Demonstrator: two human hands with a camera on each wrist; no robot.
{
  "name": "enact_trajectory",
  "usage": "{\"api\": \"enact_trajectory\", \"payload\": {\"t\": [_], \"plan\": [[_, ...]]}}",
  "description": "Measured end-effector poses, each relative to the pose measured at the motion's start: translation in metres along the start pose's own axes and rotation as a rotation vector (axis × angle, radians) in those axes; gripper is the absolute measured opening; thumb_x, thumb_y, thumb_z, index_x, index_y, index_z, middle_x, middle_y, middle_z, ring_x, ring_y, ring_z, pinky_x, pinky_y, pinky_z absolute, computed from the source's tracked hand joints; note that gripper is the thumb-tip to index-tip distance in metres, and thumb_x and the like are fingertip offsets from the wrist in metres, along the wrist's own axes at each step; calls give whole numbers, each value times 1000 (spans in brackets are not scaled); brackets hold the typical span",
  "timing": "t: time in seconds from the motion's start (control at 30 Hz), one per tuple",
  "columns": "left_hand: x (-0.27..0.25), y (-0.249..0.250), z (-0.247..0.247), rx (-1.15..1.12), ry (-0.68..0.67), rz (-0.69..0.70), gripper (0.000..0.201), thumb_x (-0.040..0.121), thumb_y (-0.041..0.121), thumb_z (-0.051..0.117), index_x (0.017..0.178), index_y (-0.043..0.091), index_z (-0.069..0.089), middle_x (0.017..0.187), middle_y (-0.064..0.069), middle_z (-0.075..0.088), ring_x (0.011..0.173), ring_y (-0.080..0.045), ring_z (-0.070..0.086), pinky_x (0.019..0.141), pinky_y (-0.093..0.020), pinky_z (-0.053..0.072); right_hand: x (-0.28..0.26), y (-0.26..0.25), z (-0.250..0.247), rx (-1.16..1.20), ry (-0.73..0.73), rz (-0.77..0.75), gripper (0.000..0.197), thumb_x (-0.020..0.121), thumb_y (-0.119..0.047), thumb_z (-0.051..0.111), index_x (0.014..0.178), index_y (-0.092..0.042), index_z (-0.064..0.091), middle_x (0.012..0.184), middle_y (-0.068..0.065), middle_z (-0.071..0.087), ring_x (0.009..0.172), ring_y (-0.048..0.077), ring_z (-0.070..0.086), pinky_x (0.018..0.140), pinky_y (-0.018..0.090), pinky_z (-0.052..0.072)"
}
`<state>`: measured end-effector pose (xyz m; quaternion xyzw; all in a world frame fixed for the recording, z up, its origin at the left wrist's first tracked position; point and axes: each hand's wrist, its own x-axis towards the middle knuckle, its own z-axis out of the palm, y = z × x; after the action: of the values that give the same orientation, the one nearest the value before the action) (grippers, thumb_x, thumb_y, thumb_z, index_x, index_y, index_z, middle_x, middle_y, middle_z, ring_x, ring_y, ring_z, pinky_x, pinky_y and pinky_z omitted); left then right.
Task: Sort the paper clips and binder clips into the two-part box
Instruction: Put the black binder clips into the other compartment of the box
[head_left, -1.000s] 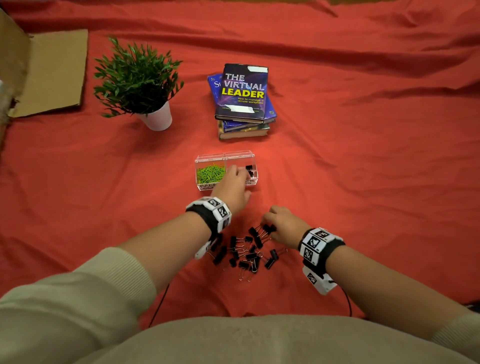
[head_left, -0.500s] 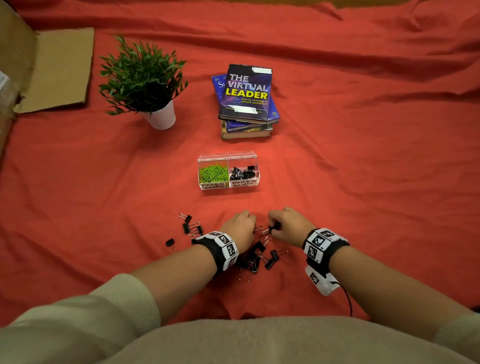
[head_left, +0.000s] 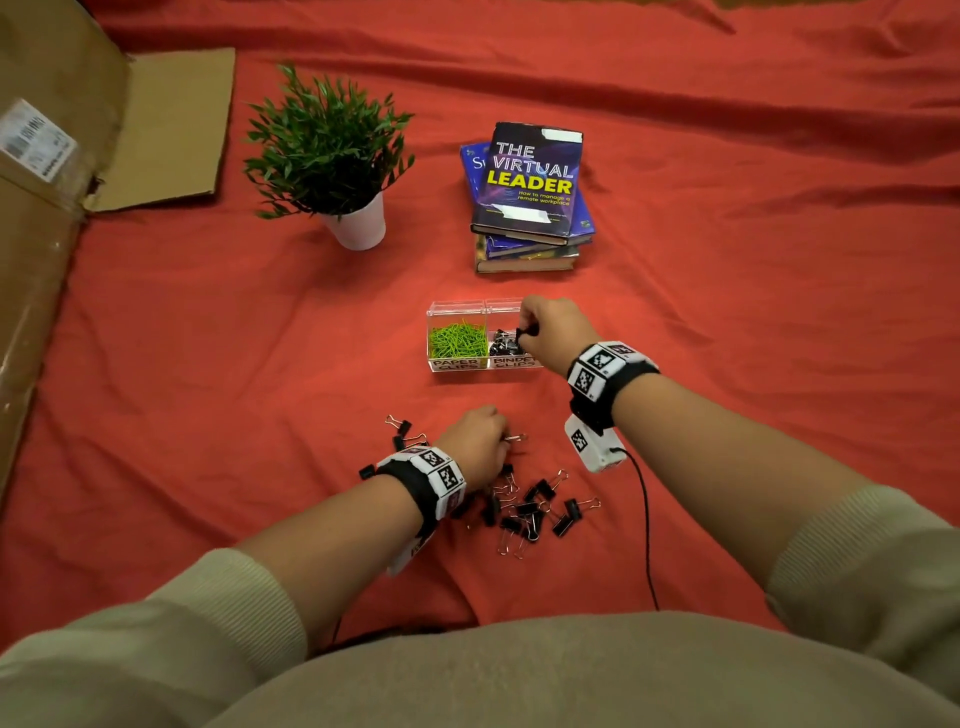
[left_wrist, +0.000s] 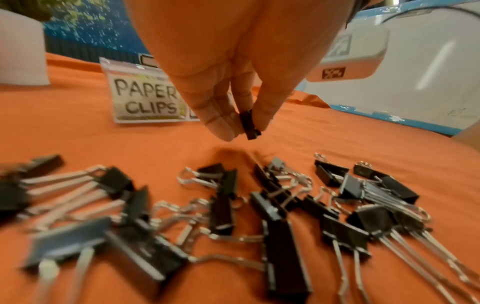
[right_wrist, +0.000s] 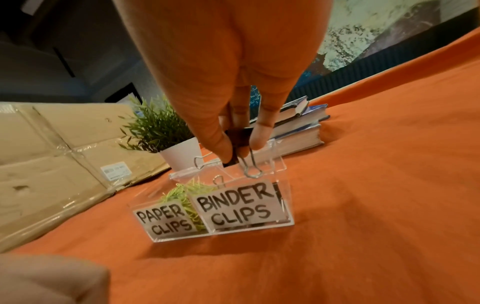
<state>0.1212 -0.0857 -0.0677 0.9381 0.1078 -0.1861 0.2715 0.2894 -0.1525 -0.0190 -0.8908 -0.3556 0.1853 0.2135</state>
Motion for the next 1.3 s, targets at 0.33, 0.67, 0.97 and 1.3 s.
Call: {"api": "enact_trajectory", "payload": {"t": [0.33,0.67,0.97,1.3], "plan": [[-18,-15,-7,111,-212,61,46,88,15,59,133,14,49,129,-11,56,120,-28,52,98,-33,42,-44,-8,21,-50,-225,-102,21,78,-9,59,98,-14,60,100,5,63,93,22,59,82,34,51],[-29,-16,-1,219,-159,90,26,91,19,55,115,9,57,115,-11,48,106,-32,56,85,-42,47,-130,33,57,-320,-533,-217,41,80,-19,61,120,-19,53,115,0,47,107,20,46,87,36,48],[-30,-15,1,97,-81,45,11,85,15,55,95,10,56,107,-8,53,98,-28,57,79,-34,44,-130,28,55,-141,-431,-118,27,80,-17,60,106,-13,52,100,3,56,99,20,52,84,29,42],[-34,-34,-10,-108,-30,-89,28,83,15,65,110,14,62,103,-8,67,97,-25,62,80,-28,47,-94,-1,74,-157,-410,-48,44,86,-14,57,129,-7,49,124,14,56,117,30,51,99,38,43]]}}
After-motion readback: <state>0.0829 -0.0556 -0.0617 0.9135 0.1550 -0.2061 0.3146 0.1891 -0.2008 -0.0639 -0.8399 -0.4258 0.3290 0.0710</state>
